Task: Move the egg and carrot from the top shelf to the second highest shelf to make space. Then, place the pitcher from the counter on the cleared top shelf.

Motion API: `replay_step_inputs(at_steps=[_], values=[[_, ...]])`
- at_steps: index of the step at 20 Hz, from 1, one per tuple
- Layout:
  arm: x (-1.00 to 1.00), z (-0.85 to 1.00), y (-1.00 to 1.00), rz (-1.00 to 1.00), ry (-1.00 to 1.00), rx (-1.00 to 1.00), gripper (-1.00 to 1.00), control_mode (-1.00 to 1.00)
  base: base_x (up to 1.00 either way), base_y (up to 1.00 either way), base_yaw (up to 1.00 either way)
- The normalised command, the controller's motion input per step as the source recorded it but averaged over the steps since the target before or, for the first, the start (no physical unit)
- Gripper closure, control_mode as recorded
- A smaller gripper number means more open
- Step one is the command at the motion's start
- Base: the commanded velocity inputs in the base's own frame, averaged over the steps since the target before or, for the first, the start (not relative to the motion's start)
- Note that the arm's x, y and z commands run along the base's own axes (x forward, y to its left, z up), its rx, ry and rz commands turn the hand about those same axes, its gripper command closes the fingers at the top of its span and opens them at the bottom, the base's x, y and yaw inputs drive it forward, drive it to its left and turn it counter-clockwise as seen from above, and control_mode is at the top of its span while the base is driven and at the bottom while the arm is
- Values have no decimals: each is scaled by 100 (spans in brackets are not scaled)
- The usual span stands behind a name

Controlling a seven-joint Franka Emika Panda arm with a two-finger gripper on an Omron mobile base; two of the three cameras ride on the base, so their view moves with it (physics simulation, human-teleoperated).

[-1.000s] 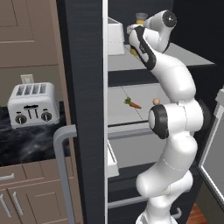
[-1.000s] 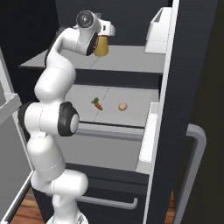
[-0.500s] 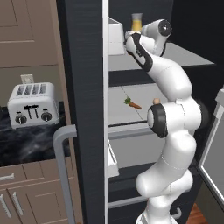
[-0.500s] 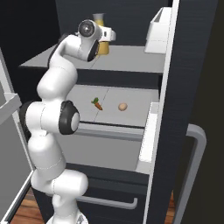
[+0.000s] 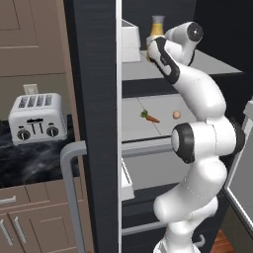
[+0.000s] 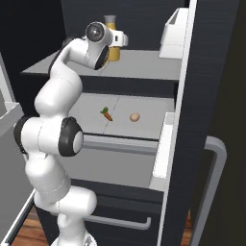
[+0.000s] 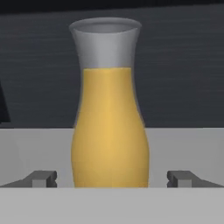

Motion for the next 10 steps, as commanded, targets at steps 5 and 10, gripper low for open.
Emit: replay_step_inputs(at_steps=[5, 10], values=[[-85, 7, -4, 0, 1, -1, -100, -100, 0, 0, 0], [-97, -1, 0, 0, 3, -6, -100, -100, 0, 0, 0]])
